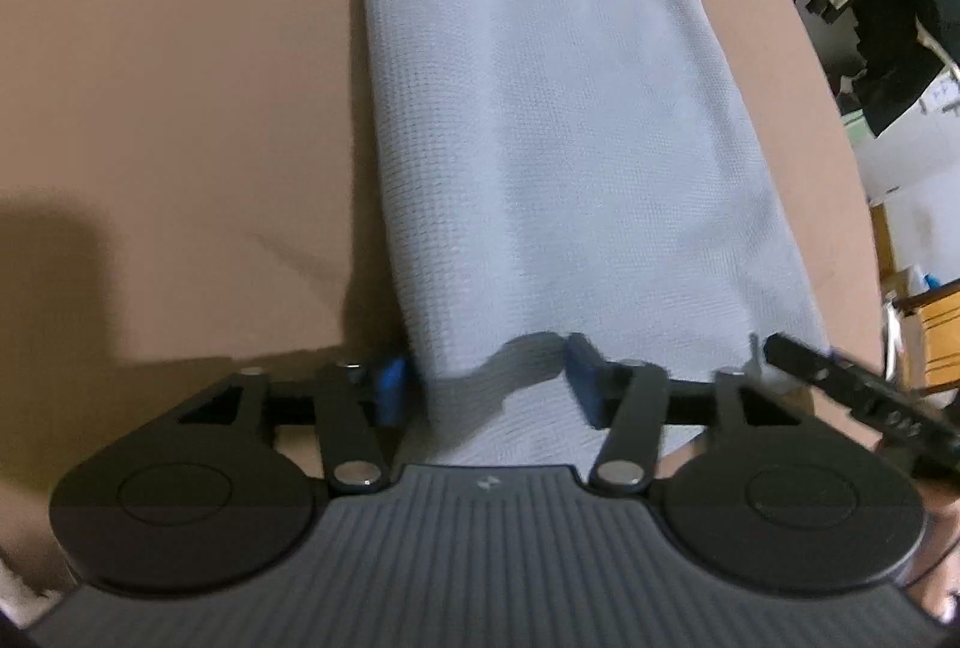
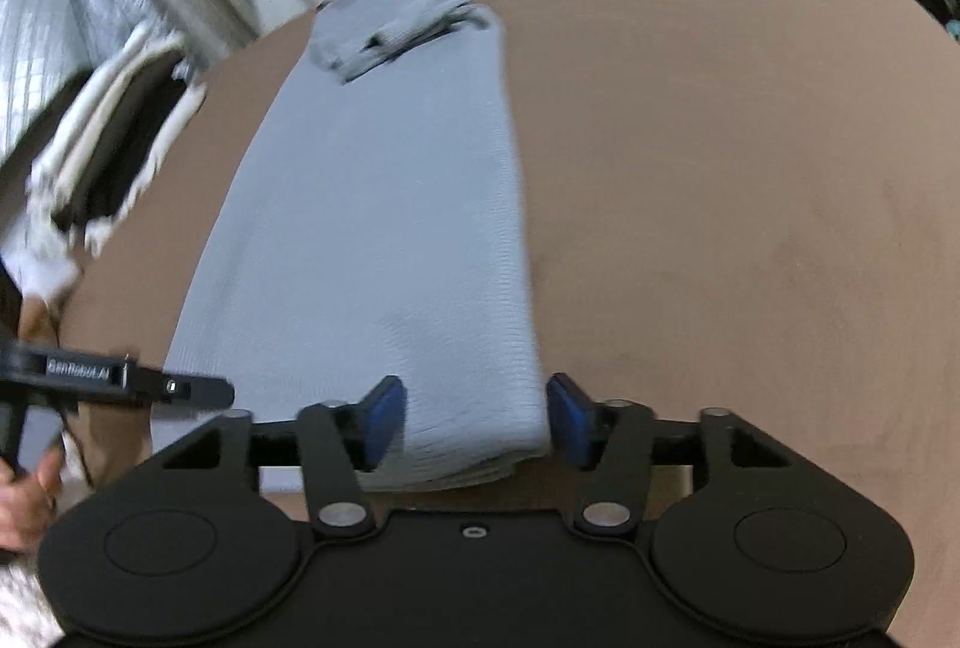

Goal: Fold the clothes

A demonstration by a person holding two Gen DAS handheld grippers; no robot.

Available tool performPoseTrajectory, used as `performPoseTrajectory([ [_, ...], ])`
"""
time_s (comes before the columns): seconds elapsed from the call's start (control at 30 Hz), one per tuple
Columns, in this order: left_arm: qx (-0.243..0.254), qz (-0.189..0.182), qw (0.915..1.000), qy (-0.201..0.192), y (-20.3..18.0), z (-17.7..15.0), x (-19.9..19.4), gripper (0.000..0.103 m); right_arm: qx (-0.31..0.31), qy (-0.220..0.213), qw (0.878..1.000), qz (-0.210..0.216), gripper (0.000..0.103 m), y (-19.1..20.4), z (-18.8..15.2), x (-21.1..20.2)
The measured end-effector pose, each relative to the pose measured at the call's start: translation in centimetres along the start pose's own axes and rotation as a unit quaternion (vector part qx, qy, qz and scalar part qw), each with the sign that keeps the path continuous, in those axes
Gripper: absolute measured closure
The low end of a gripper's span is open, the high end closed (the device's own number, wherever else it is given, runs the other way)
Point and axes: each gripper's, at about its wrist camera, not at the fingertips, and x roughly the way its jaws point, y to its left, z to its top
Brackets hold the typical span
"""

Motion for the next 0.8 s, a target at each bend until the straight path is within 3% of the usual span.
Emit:
performPoseTrajectory([
  [0.07,0.0,-0.005,0.9999,-0.009,-0.2,0.2,0.6,0.031,0.027,-0.01,0.999,0.017,0.038,-1.0,-0.4,0.6],
  [0.1,0.005,0.003,0.9999,-0.017,-0.4,0.2,0.8,0.043,0.035,-0.018,0.999,0.03,0.036,-1.2,-0.6,0.9],
  [0.13,0.016,0.023,0.9992,-0.028,-0.7,0.2,0.9,0.063,0.032,-0.02,0.998,0.044,0.037,-1.1,-0.6,1.1],
  [0.17,0.029,0.048,0.9976,-0.04,-1.1,0.2,0.9,0.096,0.023,-0.017,0.998,0.06,0.058,-0.7,-0.5,1.5],
  [0.2,0.041,0.055,0.9965,-0.05,-1.4,0.2,0.6,0.096,0.013,-0.013,0.997,0.077,0.095,-0.3,-0.4,1.8],
  [0.3,0.052,0.043,0.9942,-0.084,-2.4,0.1,-1.2,0.096,0.007,-0.031,0.995,0.095,0.094,0.6,0.1,1.8],
  [0.47,0.084,0.039,0.9829,-0.159,-4.0,0.9,-6.4,0.096,0.017,-0.08,0.988,0.13,0.095,1.5,1.6,-1.8],
  [0.6,0.098,0.029,0.9771,-0.187,-5.1,0.7,-10.0,0.097,-0.015,-0.105,0.984,0.145,0.094,3.8,2.8,-5.0],
  [0.67,0.112,0.036,0.973,-0.198,-5.6,0.0,-11.5,0.097,-0.034,-0.104,0.984,0.14,0.095,5.0,3.4,-6.0],
  [0.8,0.128,0.046,0.9643,-0.227,-5.5,-0.9,-15.2,0.097,-0.064,-0.06,0.987,0.133,0.095,6.7,5.1,-6.6],
])
